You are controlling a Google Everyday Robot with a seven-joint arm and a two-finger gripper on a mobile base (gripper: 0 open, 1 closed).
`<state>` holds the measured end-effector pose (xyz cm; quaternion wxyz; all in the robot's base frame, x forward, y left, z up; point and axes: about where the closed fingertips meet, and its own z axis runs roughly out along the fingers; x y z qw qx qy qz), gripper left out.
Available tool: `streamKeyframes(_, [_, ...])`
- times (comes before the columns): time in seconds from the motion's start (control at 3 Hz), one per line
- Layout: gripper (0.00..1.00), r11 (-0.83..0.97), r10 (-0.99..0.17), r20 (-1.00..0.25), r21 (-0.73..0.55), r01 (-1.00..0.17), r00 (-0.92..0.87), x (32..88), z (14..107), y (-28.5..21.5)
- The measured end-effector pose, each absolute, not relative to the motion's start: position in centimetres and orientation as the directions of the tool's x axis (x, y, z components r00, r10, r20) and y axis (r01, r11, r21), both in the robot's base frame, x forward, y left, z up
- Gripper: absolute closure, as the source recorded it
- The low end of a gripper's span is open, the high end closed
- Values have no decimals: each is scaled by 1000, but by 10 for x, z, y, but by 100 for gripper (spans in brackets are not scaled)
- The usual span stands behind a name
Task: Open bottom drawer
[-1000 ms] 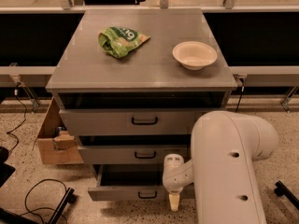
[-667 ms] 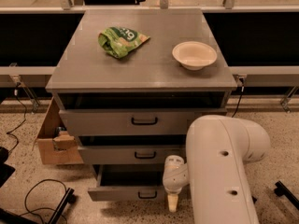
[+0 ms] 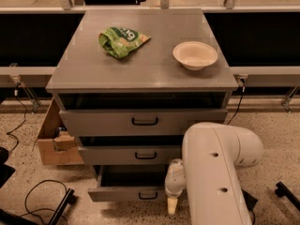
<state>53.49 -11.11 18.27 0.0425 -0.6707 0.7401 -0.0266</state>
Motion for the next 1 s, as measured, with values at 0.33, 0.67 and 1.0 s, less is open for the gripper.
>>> streamKeyframes(0.33, [17,109,-994,6,-68,-992,-110,524,182,-110])
streamKeyframes(0.67, [41,156,-986,55,2,-988,-156,488,180,-117])
streamKeyframes(1.0, [64,197,-977,86,39,-980,-194,459,180,-129])
